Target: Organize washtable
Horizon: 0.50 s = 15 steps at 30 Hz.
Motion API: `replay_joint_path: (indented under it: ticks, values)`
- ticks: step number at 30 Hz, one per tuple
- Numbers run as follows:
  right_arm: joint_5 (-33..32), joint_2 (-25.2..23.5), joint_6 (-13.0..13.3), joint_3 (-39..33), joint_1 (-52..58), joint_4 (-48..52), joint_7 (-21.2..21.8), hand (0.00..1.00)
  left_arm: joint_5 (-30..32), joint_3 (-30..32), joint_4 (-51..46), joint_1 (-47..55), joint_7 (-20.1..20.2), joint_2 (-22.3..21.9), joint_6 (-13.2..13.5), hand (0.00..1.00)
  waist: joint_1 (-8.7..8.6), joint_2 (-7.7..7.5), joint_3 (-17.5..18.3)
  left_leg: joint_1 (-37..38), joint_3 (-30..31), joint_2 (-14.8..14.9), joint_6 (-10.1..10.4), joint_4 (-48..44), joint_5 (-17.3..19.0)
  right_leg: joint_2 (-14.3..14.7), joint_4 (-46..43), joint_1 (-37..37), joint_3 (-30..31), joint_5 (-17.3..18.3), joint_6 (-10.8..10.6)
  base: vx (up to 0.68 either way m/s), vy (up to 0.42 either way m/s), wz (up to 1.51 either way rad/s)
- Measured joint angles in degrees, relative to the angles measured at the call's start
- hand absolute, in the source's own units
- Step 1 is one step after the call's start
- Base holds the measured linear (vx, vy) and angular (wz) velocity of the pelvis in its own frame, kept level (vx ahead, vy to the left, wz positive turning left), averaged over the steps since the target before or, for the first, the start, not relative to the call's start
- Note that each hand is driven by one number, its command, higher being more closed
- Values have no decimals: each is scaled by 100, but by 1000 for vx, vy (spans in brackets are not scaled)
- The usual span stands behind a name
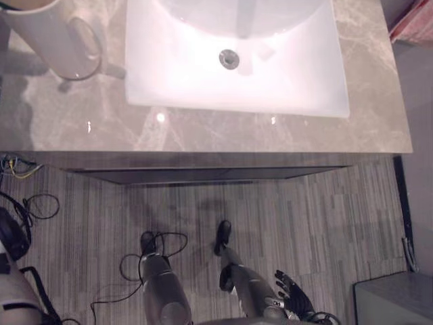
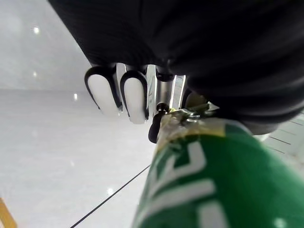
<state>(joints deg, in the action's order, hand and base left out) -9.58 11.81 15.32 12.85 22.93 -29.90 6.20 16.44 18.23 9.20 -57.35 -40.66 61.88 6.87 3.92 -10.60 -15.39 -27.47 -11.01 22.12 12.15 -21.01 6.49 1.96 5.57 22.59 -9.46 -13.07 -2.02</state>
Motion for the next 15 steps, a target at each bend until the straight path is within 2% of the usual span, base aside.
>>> replay_joint_path:
  ticks: [5,10,15]
  values:
    - [-76,49,3,2,-1,85,9,0,-21,19,41,20,81,-1,49,100,-2,67,-56,-24,-14,-2,-1,7,0,-1,0,33,9,0,0,19,13,0]
    - [-118,129,42,1,-2,228,7,0,-237,56,36,220,86,-2,211,100,-7,156,-117,-25,-53,-12,-2,11,-3,-2,-1,60,32,0,1,18,12,-2]
    - [-113,129,42,7,-1,228,8,0,-354,104,-50,303,149,-5,295,100,-8,176,-130,18,-115,-21,-2,10,-4,-6,-1,59,74,-1,2,19,14,-4]
